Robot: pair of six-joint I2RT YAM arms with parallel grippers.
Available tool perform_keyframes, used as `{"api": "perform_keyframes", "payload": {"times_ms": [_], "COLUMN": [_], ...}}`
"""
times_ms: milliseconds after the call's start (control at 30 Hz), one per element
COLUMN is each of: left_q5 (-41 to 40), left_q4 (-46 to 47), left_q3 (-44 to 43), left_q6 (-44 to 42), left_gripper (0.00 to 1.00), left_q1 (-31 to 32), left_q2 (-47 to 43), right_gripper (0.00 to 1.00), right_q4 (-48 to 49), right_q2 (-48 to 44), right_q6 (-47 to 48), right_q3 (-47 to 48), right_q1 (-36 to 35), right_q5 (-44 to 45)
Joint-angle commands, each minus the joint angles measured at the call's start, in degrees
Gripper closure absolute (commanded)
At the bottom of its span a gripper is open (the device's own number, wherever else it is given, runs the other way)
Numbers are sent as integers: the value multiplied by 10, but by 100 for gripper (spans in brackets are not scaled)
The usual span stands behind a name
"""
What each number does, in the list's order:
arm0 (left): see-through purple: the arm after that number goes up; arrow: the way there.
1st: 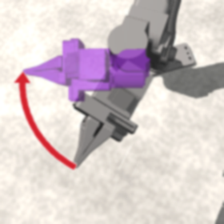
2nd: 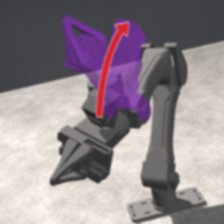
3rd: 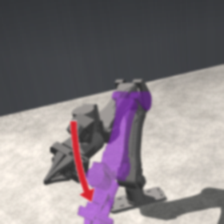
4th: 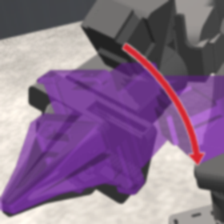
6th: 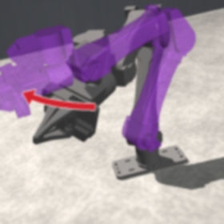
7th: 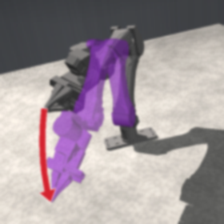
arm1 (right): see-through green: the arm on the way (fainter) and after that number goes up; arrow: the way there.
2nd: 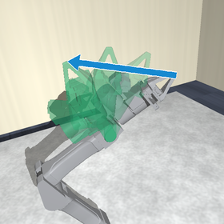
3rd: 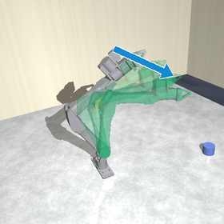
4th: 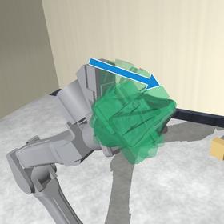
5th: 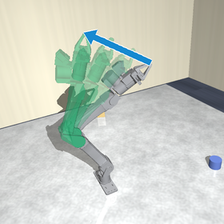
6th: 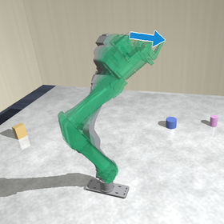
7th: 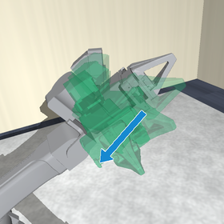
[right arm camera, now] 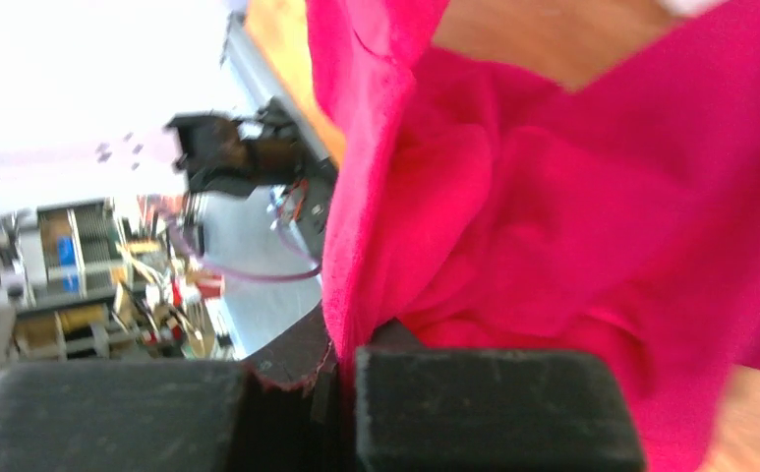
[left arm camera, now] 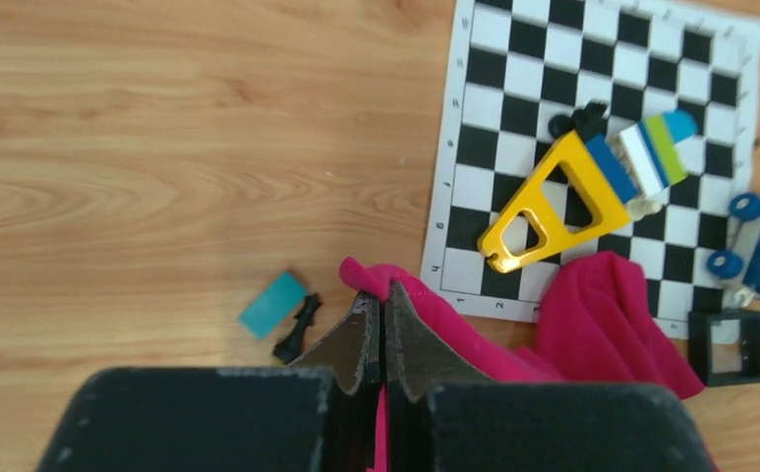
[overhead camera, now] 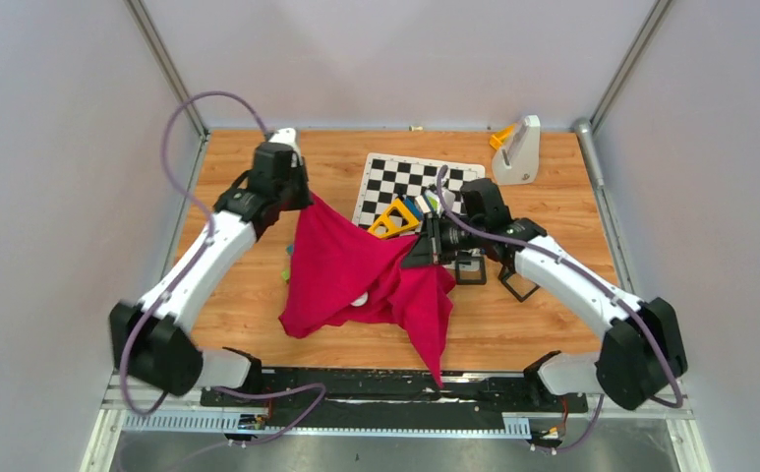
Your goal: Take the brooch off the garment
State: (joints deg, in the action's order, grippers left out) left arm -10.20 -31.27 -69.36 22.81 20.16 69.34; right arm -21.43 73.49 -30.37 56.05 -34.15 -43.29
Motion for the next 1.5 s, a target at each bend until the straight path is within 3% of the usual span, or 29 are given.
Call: {"api": "perform_keyframes", "payload": {"times_ms": [0, 100, 200, 367, 567, 633, 667, 733, 800, 933, 1000, 1100, 1167, 1267, 1367, 1467], "left_q5": [94, 105, 25, -123, -177, -172, -163, -144, -123, -64, -8, 72, 84, 87, 133, 165], "left_q4": [88, 110, 139, 176, 146, 104, 78, 49, 34, 16, 30, 94, 136, 170, 192, 204], "left_q3": [-29, -47, -54, -81, -185, -210, -213, -206, -177, -90, -31, 79, 133, 177, 195, 215], "left_q6": [23, 18, 4, -51, -96, -99, -97, -96, -103, -114, -104, -82, -73, -71, -68, -52], "left_gripper": [100, 100, 100, 100, 97, 69, 45, 23, 12, 11, 15, 23, 24, 28, 44, 57], "left_q1": [13, 28, 29, 29, 28, 28, 30, 34, 45, 71, 76, 84, 96, 103, 104, 104], "left_q2": [145, 207, 257, 286, 337, 351, 349, 329, 293, 193, 139, 61, 41, 59, 88, 120], "right_gripper": [100, 95, 68, 45, 38, 35, 33, 33, 35, 35, 35, 36, 38, 46, 53, 66], "right_q4": [-43, -63, -76, -112, -134, -121, -108, -83, -60, -61, -60, -51, -38, -17, -4, 8], "right_q2": [73, 125, 165, 179, 163, 140, 126, 99, 81, 81, 82, 87, 96, 128, 181, 229], "right_q6": [9, 25, 30, 32, 47, 54, 60, 67, 76, 71, 72, 74, 74, 77, 79, 61], "right_q3": [24, 57, 82, 101, 102, 81, 69, 44, 29, 38, 46, 59, 67, 84, 100, 98], "right_q1": [63, 63, 62, 36, -16, -26, -33, -41, -47, -54, -54, -56, -59, -77, -103, -109], "right_q5": [32, 80, 136, 305, 381, 380, 376, 359, 338, 352, 351, 332, 314, 290, 295, 295]}}
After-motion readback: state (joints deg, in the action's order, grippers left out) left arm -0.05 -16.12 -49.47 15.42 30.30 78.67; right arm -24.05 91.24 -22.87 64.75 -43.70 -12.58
